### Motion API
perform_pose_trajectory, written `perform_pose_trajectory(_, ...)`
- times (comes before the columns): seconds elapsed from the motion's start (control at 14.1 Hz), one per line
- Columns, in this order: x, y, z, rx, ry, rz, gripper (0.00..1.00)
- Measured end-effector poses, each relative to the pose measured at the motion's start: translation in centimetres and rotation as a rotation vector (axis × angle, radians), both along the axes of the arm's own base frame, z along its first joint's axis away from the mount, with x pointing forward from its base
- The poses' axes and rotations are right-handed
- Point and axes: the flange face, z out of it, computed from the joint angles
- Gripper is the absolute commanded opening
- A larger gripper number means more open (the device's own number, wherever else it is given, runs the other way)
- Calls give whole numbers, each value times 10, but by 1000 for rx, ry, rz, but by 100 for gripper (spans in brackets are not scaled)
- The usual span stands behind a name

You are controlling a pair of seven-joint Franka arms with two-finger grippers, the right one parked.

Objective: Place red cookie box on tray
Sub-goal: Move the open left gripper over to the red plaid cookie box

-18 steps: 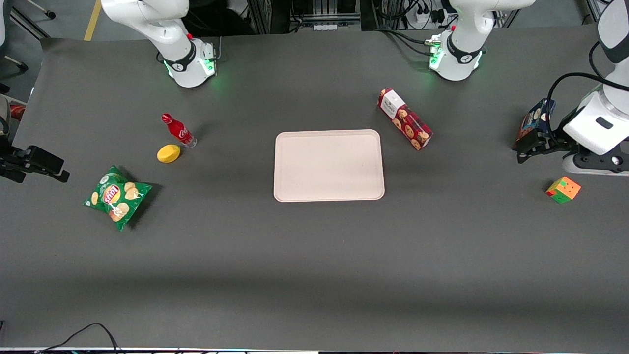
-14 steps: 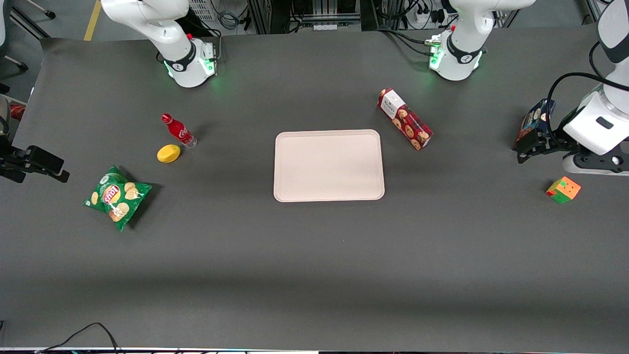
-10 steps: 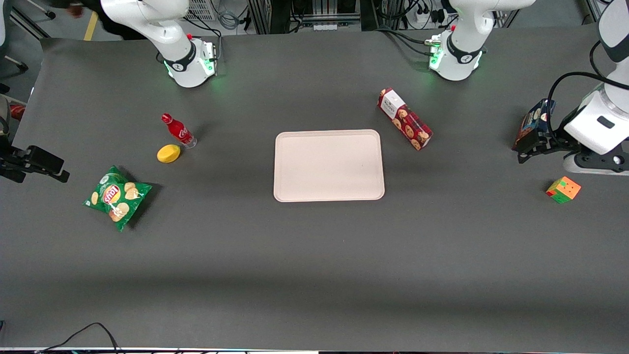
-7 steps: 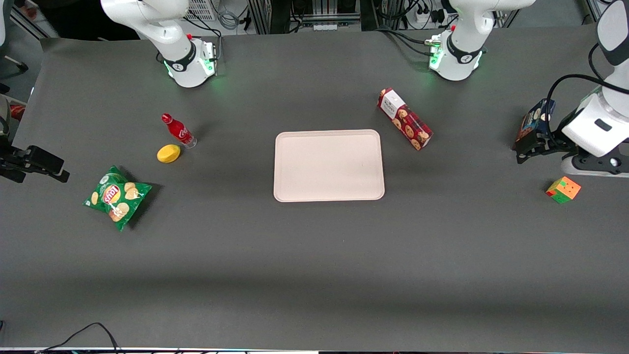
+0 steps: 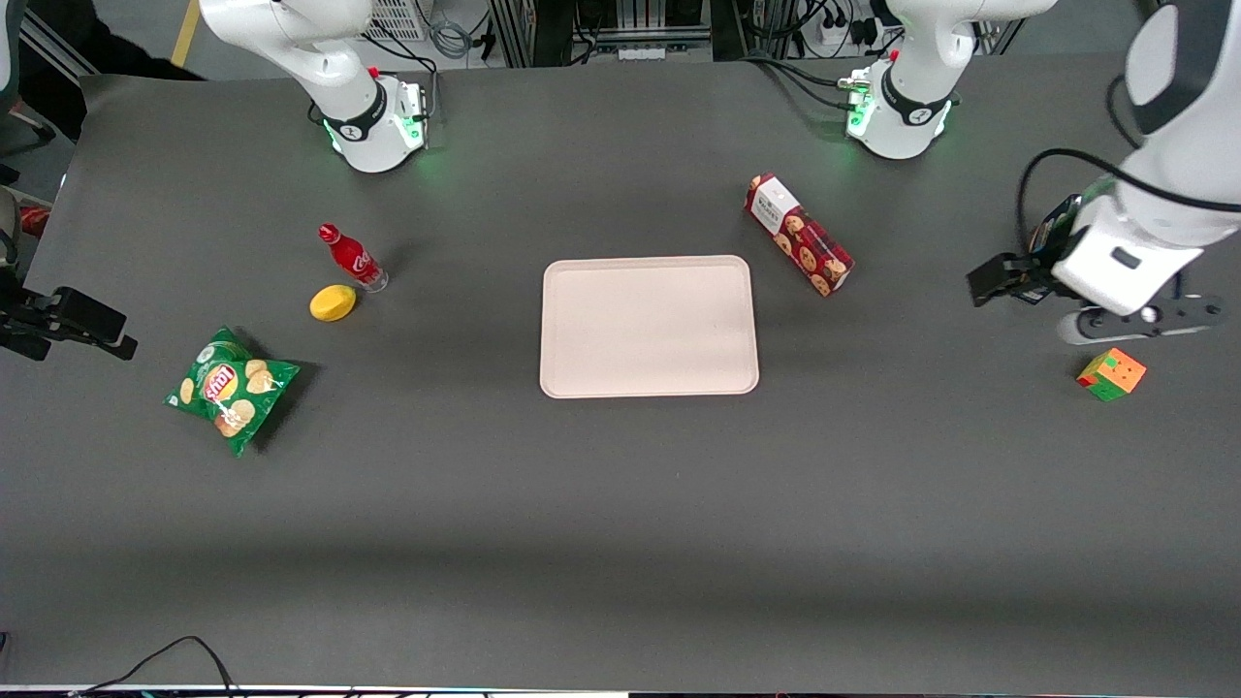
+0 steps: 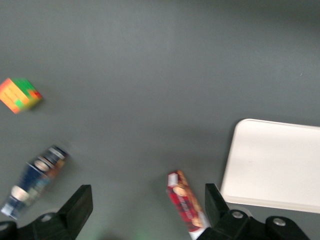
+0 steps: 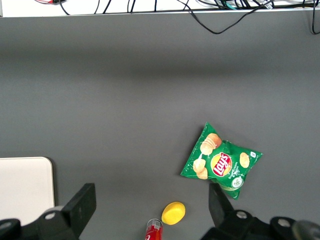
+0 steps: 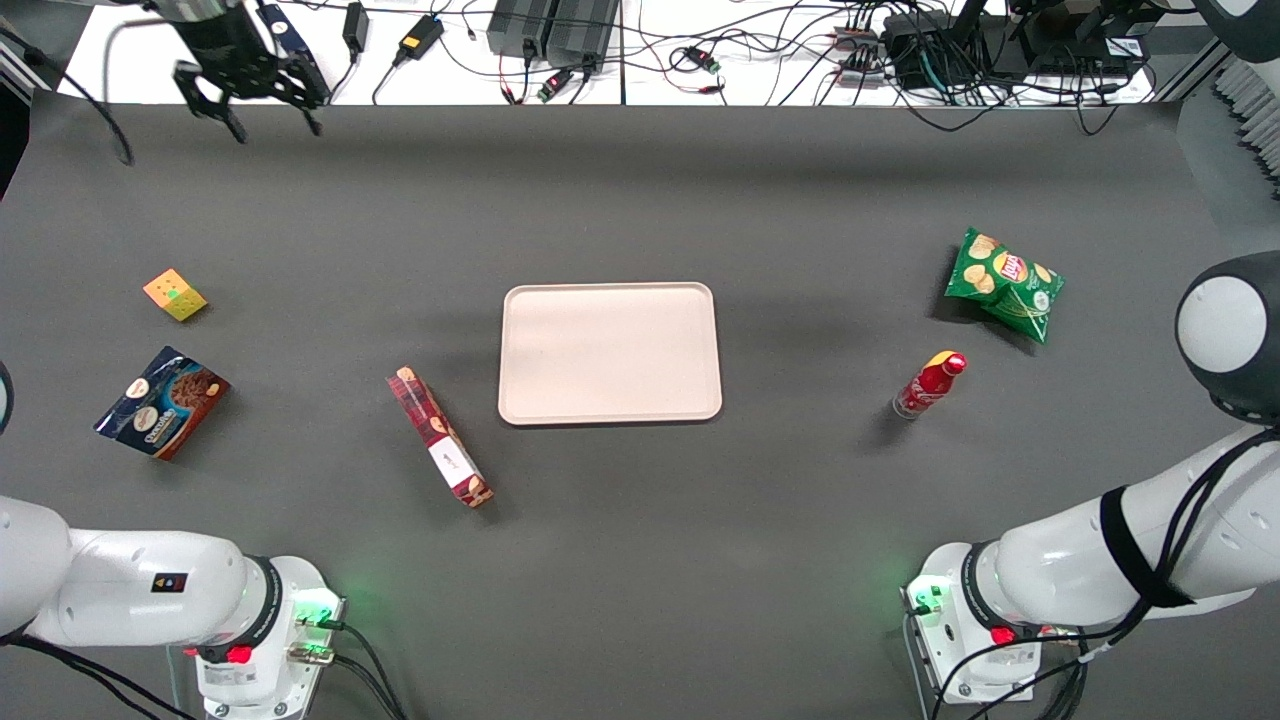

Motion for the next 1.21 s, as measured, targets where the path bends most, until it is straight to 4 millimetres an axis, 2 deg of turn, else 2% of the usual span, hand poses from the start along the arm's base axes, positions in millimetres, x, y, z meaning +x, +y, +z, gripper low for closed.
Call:
perform_pose_trajectory(0.21,-12,-29,-21,-6,55,183,100)
perform_pose_trajectory(0.43,-39,-55,-47,-30,83,350,100)
perform_pose_trajectory(0.64,-81,-54,-76,-31,67,404,100)
perform_pose_trajectory(0.78,-112,-57,-89,-4,67,408,100)
perform_pose_trajectory(1.06,-173,-79,-124,42,27,422,100)
perform_pose_trajectory(1.21,-192,-82,-151,36,15,433,100)
